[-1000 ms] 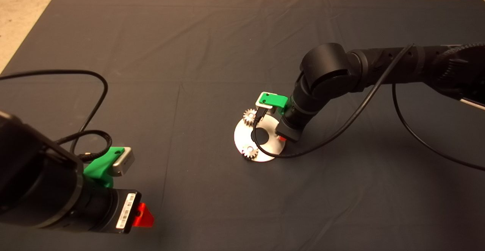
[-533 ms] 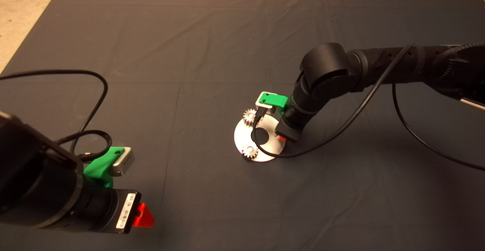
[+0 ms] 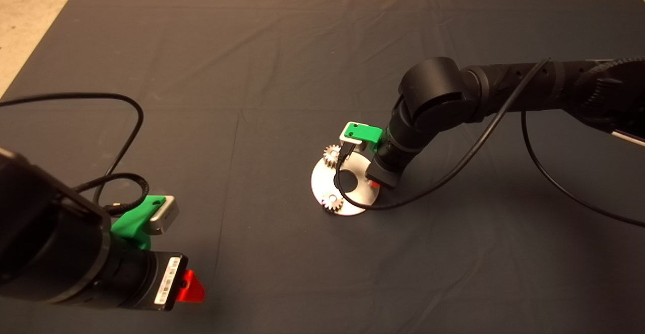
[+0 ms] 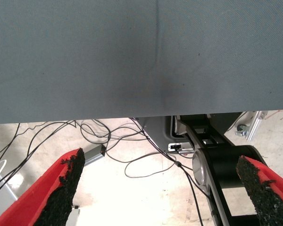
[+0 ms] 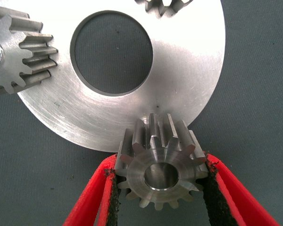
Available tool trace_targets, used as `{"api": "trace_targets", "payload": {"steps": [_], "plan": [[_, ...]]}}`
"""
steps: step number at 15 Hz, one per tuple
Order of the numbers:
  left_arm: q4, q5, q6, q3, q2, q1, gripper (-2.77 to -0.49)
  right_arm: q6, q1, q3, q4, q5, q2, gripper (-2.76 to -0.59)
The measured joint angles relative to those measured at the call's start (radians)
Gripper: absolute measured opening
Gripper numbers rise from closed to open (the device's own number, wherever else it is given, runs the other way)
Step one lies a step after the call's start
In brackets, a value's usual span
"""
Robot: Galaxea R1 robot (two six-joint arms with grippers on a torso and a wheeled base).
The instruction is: Install three planetary gears onto the carrier pins
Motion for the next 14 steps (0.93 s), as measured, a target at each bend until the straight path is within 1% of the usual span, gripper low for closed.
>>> {"api": "trace_targets", "payload": {"steps": [5, 10, 14], "plan": [[0.000, 0.000, 0.000, 0.000, 0.000, 0.000, -0.95, 0.001, 0.000, 0.000, -0.001, -0.001, 0.005, -2.30], [0.000, 0.000, 0.000, 0.000, 0.000, 0.005, -0.95, 0.004, -0.001, 0.000, -0.001, 0.007, 0.032, -2.30], [0.000, 0.000, 0.000, 0.000, 0.000, 0.005, -0.95, 0.004, -0.001, 0.000, -0.001, 0.006, 0.032, -2.30]]}}
